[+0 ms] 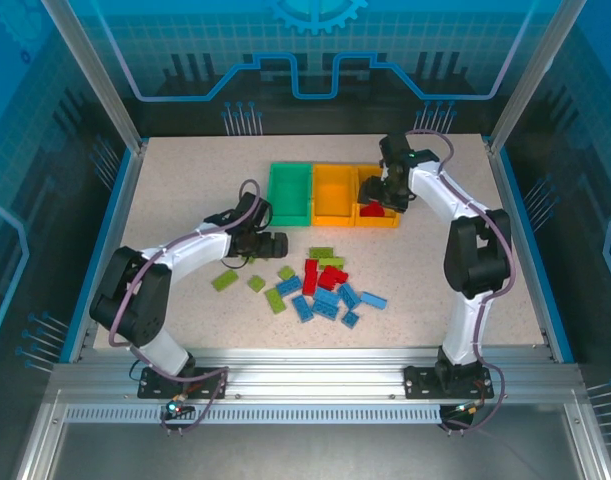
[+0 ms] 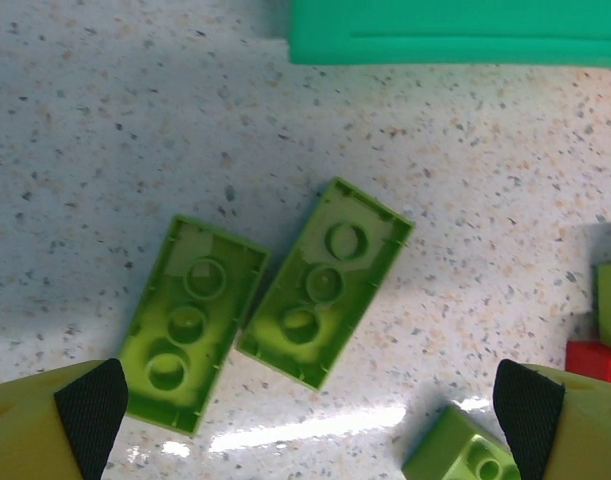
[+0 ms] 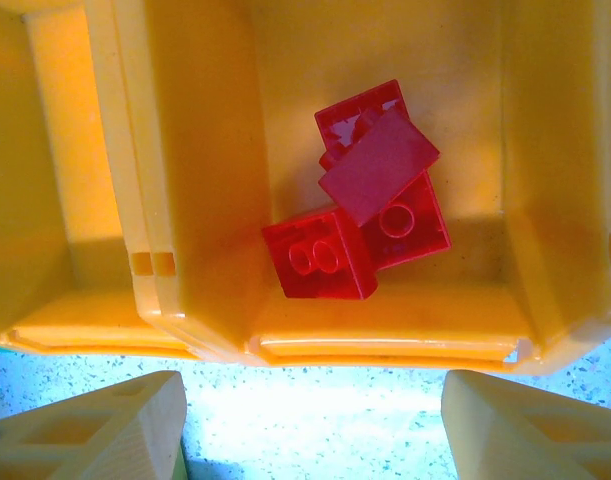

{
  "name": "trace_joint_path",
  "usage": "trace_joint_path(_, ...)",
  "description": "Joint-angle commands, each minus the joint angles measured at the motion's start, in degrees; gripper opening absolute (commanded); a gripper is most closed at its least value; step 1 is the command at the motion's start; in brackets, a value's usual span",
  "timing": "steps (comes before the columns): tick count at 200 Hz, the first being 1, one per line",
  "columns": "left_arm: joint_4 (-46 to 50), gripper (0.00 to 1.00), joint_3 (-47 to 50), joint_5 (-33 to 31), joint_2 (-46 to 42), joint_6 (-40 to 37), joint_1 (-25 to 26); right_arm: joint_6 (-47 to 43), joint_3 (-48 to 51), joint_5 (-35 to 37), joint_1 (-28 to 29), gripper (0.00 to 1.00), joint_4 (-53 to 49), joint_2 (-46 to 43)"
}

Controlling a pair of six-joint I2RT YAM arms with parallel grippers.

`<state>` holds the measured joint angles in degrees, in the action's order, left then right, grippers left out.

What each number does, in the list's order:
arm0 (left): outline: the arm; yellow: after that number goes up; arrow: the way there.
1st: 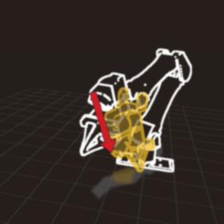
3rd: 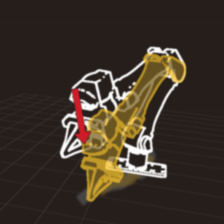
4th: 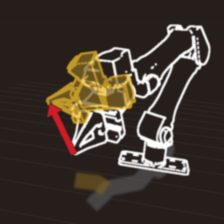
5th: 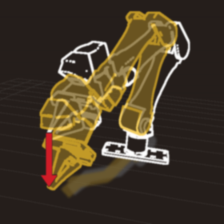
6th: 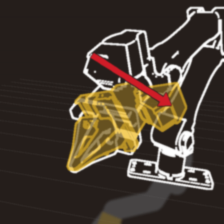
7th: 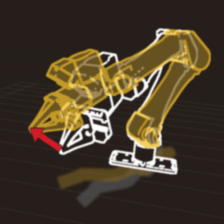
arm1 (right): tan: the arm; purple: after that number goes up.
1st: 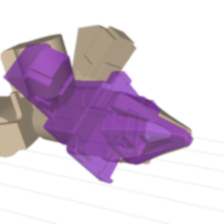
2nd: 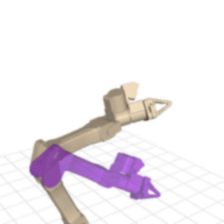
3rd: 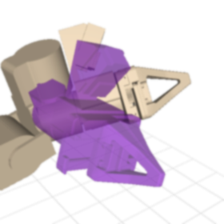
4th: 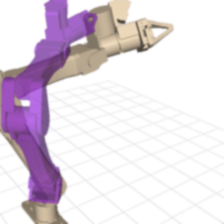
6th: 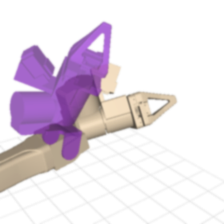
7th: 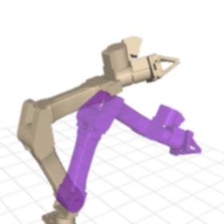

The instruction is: Sort the legos into containers by color

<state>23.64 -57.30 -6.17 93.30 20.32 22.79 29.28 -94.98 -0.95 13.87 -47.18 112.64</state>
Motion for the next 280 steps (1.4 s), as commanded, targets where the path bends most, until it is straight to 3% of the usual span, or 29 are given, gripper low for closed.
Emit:
trace_joint_path(1,1.53,0.98,-0.33,1.07,0.06,-1.80,-2.14,-0.53,1.02,-1.42,-0.29,0.69,1.08,-2.16)
trace_joint_path(70,0.57,0.97,4.08,1.60,-0.69,-5.35,-3.76,-0.14,0.91,-1.84,-0.02,0.69,1.04,-1.10)
trace_joint_path(119,0.45,0.90,3.35,3.04,0.66,-5.89,-5.99,-0.36,0.72,-1.28,0.05,0.70,0.46,-1.45)
trace_joint_path(186,3.88,0.86,1.32,2.03,1.41,-18.85,-5.92,-0.32,0.68,-1.16,-0.03,0.70,0.34,-0.76)
trace_joint_path(232,3.34,0.82,-0.97,1.78,5.12,-21.28,-5.95,0.03,0.57,-1.16,0.00,0.70,0.25,-0.55)
trace_joint_path(280,3.43,0.69,-1.27,1.07,7.06,-23.30,-5.96,-0.54,0.58,-0.37,-0.19,0.70,-0.46,-0.64)
